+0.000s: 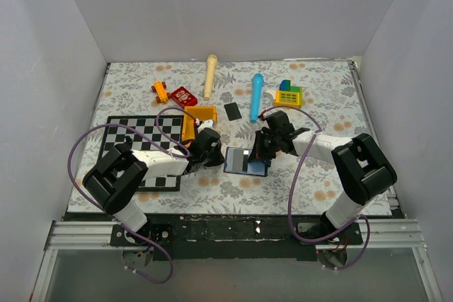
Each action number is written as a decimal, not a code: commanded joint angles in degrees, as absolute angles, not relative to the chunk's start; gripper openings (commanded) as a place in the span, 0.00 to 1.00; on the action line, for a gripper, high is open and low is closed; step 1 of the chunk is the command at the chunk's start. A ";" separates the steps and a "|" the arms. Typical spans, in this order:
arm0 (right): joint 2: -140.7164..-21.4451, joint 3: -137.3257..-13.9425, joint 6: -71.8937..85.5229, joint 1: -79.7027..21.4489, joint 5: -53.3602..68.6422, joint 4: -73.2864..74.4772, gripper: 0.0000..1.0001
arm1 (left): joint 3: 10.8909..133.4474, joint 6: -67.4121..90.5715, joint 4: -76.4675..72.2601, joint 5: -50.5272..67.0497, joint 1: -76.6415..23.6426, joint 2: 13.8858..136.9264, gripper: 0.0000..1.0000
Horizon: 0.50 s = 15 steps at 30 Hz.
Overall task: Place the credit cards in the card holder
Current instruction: Adjust the storage box at the center of the board.
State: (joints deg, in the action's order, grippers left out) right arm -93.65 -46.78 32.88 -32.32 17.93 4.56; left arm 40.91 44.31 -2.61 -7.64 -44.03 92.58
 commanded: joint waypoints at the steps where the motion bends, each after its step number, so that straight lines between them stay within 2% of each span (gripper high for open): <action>1: -94.04 -48.60 32.87 -32.43 17.06 4.48 0.01 | 39.55 44.12 -1.14 -6.86 -44.38 93.25 0.00; 15: -97.38 -49.04 34.01 -32.87 19.33 1.32 0.01 | 38.06 45.00 -2.64 -4.31 -45.00 93.16 0.00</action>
